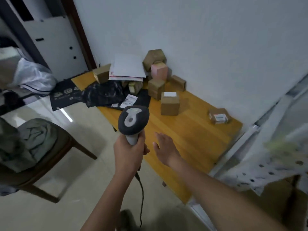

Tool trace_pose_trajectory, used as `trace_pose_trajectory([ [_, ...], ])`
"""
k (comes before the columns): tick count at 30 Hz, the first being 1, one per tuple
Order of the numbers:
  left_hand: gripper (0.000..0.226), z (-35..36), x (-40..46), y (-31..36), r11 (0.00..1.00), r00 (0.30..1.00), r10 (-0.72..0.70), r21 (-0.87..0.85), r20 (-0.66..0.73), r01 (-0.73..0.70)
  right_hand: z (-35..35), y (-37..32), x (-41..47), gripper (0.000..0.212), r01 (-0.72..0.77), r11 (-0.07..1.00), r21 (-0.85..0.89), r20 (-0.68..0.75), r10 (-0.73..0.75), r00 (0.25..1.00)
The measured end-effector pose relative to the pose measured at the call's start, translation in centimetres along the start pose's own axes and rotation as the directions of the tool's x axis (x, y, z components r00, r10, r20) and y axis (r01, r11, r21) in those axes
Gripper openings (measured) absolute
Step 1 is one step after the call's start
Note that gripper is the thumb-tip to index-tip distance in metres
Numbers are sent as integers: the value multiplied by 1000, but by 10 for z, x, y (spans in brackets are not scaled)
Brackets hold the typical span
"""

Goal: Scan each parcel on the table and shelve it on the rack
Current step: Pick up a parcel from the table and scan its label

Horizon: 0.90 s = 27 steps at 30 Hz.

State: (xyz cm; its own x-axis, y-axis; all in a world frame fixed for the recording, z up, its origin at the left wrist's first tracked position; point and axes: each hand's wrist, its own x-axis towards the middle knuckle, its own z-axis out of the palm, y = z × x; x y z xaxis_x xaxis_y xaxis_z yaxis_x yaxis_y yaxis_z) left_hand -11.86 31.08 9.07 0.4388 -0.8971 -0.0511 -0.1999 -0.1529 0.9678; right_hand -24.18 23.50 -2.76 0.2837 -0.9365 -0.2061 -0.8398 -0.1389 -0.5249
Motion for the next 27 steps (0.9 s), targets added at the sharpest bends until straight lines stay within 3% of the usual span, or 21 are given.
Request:
trace_pose_trajectory([
  [5, 34, -2, 97, -5, 999, 988, 11, 28, 154, -15, -1, -6, 92, 53, -139, 990, 1, -72, 139, 988],
  [13, 34, -9, 226, -12, 999, 899, -8, 51, 439, -16, 0, -31, 188, 52, -408, 905, 118, -206, 424, 882],
  [21, 31, 24, 293, -26, 998, 842, -59, 50, 536, 38, -33, -2, 237, 61, -560, 809, 177, -309, 586, 749],
  [27, 29, 48, 322, -33, 991, 854, -124, 103, 505, 82, -56, 40, 296, 65, -604, 720, 342, -354, 694, 627],
])
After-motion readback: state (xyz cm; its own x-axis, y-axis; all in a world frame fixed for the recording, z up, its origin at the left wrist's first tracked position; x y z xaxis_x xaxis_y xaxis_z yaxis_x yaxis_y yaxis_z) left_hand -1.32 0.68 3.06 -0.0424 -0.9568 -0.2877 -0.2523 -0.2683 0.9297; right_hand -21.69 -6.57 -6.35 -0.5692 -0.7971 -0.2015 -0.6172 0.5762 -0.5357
